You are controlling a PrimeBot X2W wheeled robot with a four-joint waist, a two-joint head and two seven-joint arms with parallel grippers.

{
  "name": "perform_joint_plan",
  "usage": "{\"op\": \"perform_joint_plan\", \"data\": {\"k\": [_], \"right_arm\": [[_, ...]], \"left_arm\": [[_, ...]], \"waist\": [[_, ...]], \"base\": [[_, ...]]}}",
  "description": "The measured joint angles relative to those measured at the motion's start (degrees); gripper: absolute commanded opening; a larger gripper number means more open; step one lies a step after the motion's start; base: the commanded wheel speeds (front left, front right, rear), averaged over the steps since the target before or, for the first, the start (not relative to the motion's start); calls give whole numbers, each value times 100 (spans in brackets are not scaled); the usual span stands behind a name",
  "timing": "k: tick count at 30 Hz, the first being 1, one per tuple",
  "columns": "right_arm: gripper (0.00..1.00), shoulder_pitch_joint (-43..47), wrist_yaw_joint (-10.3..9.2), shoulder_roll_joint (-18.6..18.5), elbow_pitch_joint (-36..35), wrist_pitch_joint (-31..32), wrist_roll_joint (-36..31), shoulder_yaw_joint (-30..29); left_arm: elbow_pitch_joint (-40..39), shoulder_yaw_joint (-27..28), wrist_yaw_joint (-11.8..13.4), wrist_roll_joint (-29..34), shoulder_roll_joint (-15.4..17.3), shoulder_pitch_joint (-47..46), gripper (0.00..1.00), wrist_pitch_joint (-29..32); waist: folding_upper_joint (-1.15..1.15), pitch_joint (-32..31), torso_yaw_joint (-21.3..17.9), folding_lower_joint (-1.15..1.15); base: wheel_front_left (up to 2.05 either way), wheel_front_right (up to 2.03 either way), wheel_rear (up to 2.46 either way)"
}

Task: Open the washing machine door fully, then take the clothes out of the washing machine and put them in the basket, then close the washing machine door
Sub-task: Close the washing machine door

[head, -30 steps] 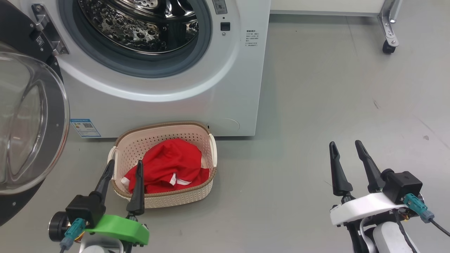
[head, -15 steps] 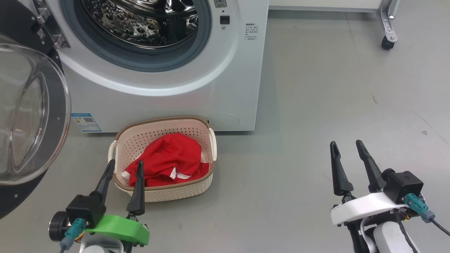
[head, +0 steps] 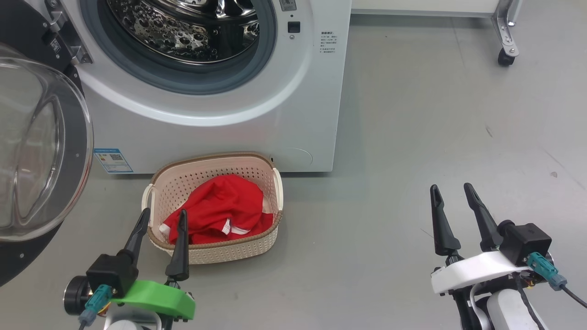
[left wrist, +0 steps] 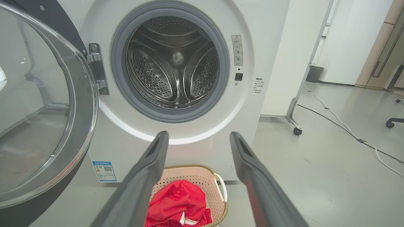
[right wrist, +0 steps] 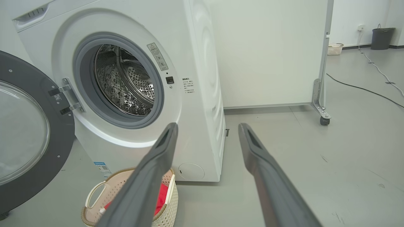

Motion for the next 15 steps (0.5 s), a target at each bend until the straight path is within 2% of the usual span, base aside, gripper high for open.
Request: {"op": "perform_joint_plan", "data": {"k": [15], "right_arm": [[100, 1, 0, -2, 2, 0, 0, -31]], "left_arm": [[8, -83, 2, 0, 0, 0, 100, 0]], "waist": [[0, -27, 24, 0]], "base": [[0, 0, 0]]}}
